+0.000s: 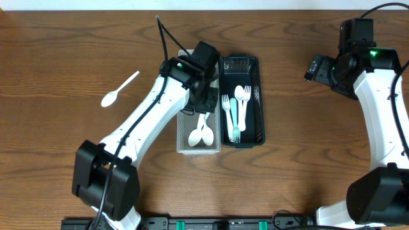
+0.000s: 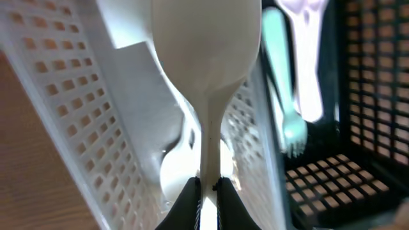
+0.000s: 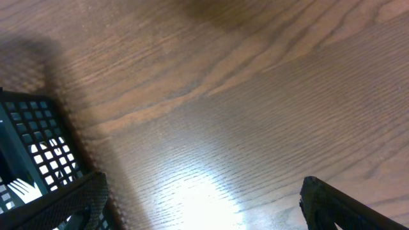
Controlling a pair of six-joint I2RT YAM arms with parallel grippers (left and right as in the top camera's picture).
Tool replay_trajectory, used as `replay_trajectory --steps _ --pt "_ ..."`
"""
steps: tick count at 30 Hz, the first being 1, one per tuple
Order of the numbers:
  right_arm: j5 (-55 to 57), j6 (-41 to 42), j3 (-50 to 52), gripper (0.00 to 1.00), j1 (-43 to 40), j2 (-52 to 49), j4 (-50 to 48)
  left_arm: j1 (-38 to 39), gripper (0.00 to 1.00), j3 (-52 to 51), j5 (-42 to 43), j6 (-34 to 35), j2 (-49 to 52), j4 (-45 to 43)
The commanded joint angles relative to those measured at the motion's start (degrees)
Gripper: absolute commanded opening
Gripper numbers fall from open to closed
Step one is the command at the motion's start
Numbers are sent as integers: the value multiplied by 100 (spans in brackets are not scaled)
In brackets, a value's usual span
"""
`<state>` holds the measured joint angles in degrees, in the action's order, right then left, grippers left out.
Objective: Pack container
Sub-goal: 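Place the held spoon into the clear tray with left gripper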
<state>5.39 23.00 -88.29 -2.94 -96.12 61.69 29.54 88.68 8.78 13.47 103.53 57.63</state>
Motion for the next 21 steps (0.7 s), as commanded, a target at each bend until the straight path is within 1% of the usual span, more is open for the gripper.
replay_trajectory --steps 1,2,4,5,6,10,13,16,21 --pt "39 9 -4 99 0 -13 4 -328 23 289 -212 118 -273 -9" --pt "39 9 -4 99 0 -13 4 -444 35 352 -289 118 -332 -15" --pt "39 9 -4 99 0 -13 4 -680 48 424 -555 118 -437 -70" --pt "39 9 -4 99 0 -13 2 -831 61 424 -695 118 -487 -160" --pt "39 9 -4 99 0 -13 2 -990 70 424 -776 120 -503 -260" --pt "39 7 -4 99 0 -13 -42 -1447 71 424 -557 120 -505 -323" --pt "42 7 -4 99 0 -13 -55 -1696 71 424 -686 15 -505 -352" --pt "42 7 -4 99 0 -13 -61 -2006 71 422 -979 17 -503 -601" --pt "42 9 -4 99 0 -13 -61 -2682 71 378 -992 146 -260 -962"
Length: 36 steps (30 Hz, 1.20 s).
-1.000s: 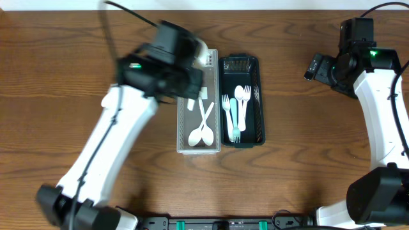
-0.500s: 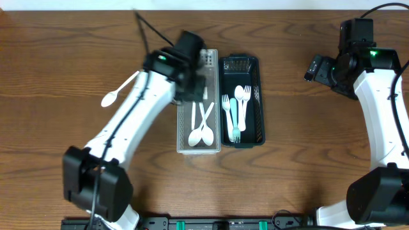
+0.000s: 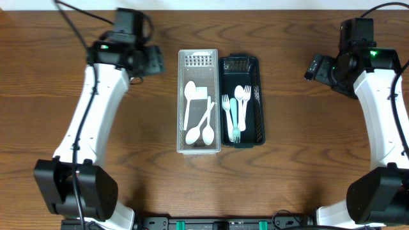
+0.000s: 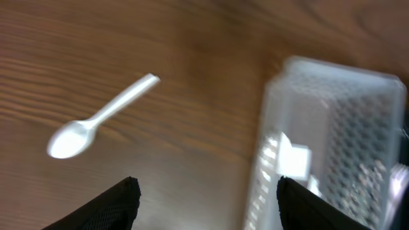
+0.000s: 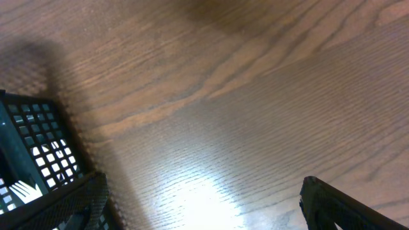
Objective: Pack container
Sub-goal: 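Place the held spoon into the clear tray with left gripper, then move left gripper to the last white spoon and grasp it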
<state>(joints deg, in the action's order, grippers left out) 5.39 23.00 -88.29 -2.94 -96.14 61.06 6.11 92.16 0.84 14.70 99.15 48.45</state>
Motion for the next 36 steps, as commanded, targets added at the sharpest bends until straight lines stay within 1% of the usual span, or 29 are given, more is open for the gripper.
replay_trajectory --steps 1,3,5,6,7,8,9,11,12,13,16,17,19,20,23,26,30,33,36 --pt "42 7 -4 99 0 -11 4 -463 72 24 -195 66 271 -44" --pt "39 7 -4 99 0 -11 7 -713 71 11 -192 354 507 -35" --pt "42 7 -4 99 0 -11 2 -931 72 9 55 852 761 -57" --pt "39 7 -4 99 0 -11 2 -1034 78 9 385 1029 879 -120" --pt "42 7 -4 99 0 -11 2 -1110 92 9 717 1176 975 -205" --pt "39 7 -4 99 0 -11 4 -1185 96 9 1132 1263 1082 -282" --pt "39 7 -4 99 0 -11 4 -1237 96 9 1327 1259 1154 -278" --pt "42 7 -4 99 2 -11 2 -1331 94 7 1351 1266 1285 -247" --pt "39 7 -4 99 0 -11 2 -1384 90 7 1346 1381 1333 -256" --pt "39 7 -4 99 0 -11 2 -1440 87 7 1298 1705 1386 -273" --pt "39 7 -4 99 0 -11 4 -1626 86 7 1263 2966 1480 -304" --pt "39 7 -4 99 2 -11 4 -1679 85 7 1263 3320 1499 -304" --pt "39 9 -4 99 2 -11 2 -1757 72 7 1263 4092 1545 -293" --pt "39 9 -4 99 2 -11 2 -1775 69 7 1261 4382 1563 -291" --pt "39 9 -4 99 2 -11 4 -1788 68 4 968 5486 1585 -164" --pt "37 11 -4 99 2 -11 7 -1770 69 4 533 6258 1593 11" --pt "37 11 -2 99 2 -11 4 -1766 69 4 468 6940 1646 13" --pt "37 11 -2 99 2 -11 7 -1762 69 -2 402 7261 1659 13" --pt "37 9 -2 99 2 -11 24 -1762 69 -11 103 7460 1659 81"
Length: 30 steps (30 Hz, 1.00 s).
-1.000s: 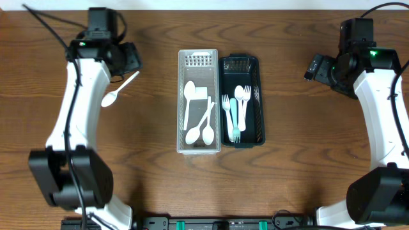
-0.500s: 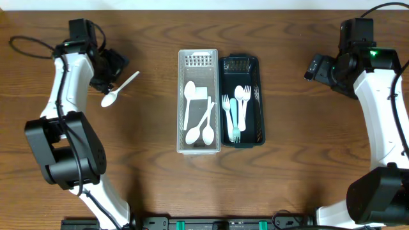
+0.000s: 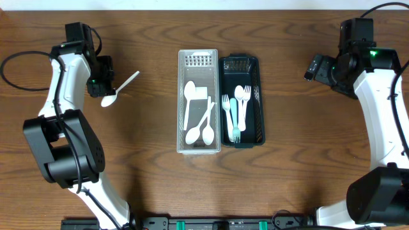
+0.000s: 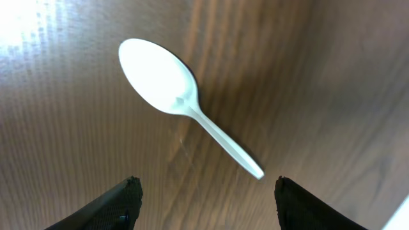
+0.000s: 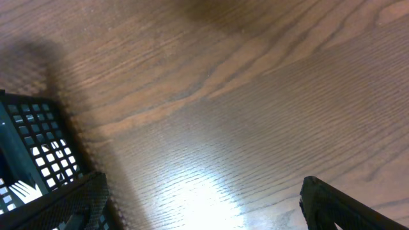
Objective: Pack container
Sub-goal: 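Move left gripper to the last white spoon and grasp it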
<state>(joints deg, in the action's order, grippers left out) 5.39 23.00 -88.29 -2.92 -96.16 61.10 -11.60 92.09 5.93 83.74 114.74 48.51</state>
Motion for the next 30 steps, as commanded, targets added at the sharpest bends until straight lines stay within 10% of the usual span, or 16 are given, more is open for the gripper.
replay_trajectory --steps 1,13,30 --pt "37 9 0 99 0 -9 26 2 69 -7 -522 555 101 76" --pt "39 9 227 99 0 -9 -76 4 69 -15 -382 354 385 -66" --pt "35 9 319 99 0 -9 -411 -4 59 11 -208 -10421 369 -431"
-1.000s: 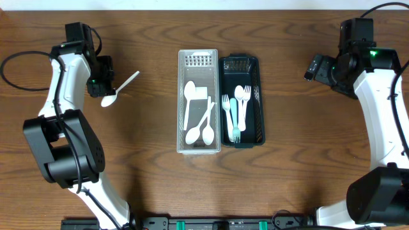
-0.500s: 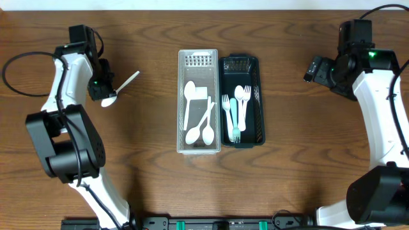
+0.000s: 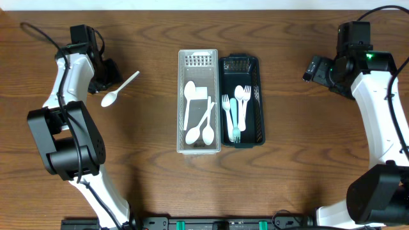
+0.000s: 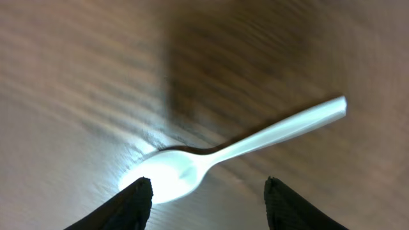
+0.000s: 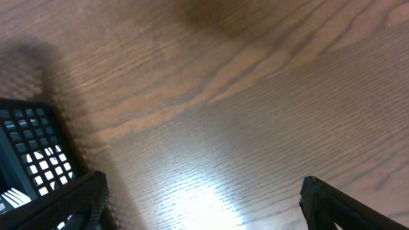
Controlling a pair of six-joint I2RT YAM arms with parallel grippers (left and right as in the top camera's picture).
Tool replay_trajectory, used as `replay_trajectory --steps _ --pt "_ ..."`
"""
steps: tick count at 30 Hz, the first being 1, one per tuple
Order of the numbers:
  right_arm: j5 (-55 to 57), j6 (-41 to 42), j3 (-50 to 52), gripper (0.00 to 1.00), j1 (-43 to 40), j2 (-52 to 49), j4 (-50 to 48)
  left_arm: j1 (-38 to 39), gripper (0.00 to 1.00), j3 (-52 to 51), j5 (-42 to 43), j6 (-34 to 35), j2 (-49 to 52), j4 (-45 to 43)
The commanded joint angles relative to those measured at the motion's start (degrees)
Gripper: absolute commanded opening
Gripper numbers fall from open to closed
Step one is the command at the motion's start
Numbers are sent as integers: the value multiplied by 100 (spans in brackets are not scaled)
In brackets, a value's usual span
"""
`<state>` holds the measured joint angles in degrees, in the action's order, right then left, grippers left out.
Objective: Pack container
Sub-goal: 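Move left gripper to the last white spoon and grasp it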
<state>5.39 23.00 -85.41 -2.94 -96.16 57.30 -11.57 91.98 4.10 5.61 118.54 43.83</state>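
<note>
A white plastic spoon [image 3: 119, 89] lies loose on the wood at the left, its bowl toward the near left. My left gripper [image 3: 105, 75] hovers open just beside and above it; in the left wrist view the spoon [image 4: 223, 156] lies across the gap ahead of the gripper [image 4: 208, 204]. The clear basket [image 3: 180, 137] holds three white spoons [image 3: 199, 128]. The dark basket [image 3: 257, 96] beside it holds forks [image 3: 238, 105]. My right gripper [image 3: 314, 67] hangs open over bare table; its wrist view shows the gripper [image 5: 204, 204] and a corner of the dark basket [image 5: 32, 163].
Both baskets stand side by side in the middle of the brown wooden table [image 3: 307, 160]. A black cable [image 3: 38, 30] trails from the left arm near the back left edge.
My left gripper has turned over the loose spoon; the spoon now lies crosswise in its wrist view with the bowl near the fingers. The right arm has barely shifted.
My left gripper was shut on a white spoon's handle inside the clear basket. Then it was open away at the back left, with three spoons in that basket. It then stood over the loose spoon on the table, and is there now, turned.
</note>
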Motion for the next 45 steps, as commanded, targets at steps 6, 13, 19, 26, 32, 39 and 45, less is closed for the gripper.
replay_trajectory --steps 6,13,19,26,32,39,45 --pt "37 9 31 99 2 -9 -28 59 62 17 -22 -4730 -2 22" --pt "37 9 31 99 2 -9 -33 127 60 11 92 -6293 184 83" --pt "37 9 31 99 2 -9 -98 131 59 11 103 -6557 533 85" --pt "35 11 31 99 2 -9 -74 131 55 11 103 -6557 833 42" --pt "-83 9 31 99 2 -9 -74 146 41 11 107 -6531 848 197" --pt "-162 9 31 99 2 -9 -72 208 6 13 105 -5917 815 568" --pt "-439 11 31 99 2 -9 -70 452 6 61 107 -4548 494 857"
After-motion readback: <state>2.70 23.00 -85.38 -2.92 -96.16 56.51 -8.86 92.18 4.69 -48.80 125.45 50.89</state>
